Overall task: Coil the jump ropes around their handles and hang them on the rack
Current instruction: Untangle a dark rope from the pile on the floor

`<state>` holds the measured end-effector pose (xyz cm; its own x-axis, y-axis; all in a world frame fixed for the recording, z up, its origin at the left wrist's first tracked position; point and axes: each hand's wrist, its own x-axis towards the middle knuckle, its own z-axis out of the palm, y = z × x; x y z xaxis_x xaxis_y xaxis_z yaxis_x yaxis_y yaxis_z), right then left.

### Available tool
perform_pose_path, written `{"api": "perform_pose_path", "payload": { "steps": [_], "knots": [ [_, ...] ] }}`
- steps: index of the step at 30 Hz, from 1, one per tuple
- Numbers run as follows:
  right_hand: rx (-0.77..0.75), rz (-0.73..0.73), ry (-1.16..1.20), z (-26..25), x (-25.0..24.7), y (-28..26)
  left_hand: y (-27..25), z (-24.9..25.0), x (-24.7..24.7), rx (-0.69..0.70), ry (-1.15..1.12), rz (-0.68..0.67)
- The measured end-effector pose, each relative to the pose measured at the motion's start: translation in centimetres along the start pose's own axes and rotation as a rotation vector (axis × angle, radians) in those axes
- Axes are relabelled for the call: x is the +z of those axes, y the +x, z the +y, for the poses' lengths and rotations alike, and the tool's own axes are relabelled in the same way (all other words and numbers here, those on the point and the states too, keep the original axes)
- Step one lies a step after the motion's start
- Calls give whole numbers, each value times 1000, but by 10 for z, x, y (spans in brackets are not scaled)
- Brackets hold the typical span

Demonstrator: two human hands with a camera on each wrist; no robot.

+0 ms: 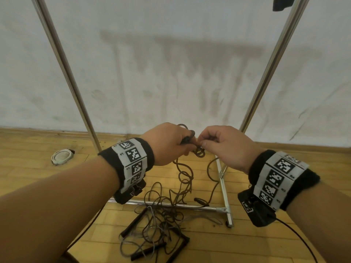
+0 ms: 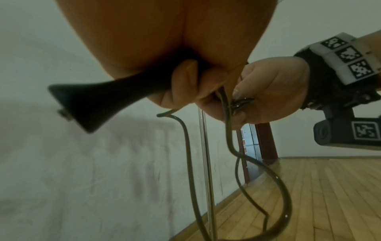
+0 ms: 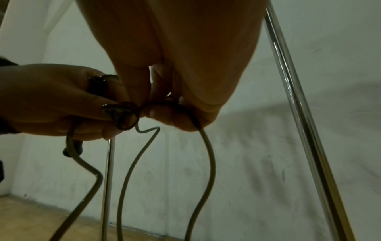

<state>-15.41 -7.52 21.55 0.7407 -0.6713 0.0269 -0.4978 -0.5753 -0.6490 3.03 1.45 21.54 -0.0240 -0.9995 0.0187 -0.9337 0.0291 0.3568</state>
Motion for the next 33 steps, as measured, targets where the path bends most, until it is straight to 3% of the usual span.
{"api": "perform_pose_path", "payload": {
  "steps": [4,9,12,14,17,19,20,21,24,25,27,31,33],
  "knots": [
    [-53,41,-104,0,-2,-3,2,-4,3,-58,-74,75],
    [-230,62,-509,-5,5,-2,7,-10,12,-149,-289,85],
    [-296,57,-532,-7,6,-2,6,-15,14,-187,-403,52],
    [-264,102,-316,-5,3,-2,5,-19,14,-194,-433,9],
    [-111,192,259,-7,3,-6,4,-22,12,-198,-453,-13],
    [-6,88,650,-13,2,-9,5,-21,9,-172,-389,5],
    [21,27,730,-15,0,-9,5,-19,9,-154,-322,6],
    [37,-27,666,-16,-2,-8,6,-17,10,-141,-255,-4],
    [103,-179,58,-19,-5,-6,7,-10,19,-104,-132,-69],
    [103,-196,-20,-19,-5,-5,9,-9,22,-101,-118,-84],
    [71,-173,166,-18,-6,-6,10,-13,24,-133,-132,-85],
    [38,-90,970,-8,-21,-12,8,-30,14,-227,-284,-12],
    [82,-119,1088,-7,-25,-11,8,-32,11,-217,-298,18]
  ]
}}
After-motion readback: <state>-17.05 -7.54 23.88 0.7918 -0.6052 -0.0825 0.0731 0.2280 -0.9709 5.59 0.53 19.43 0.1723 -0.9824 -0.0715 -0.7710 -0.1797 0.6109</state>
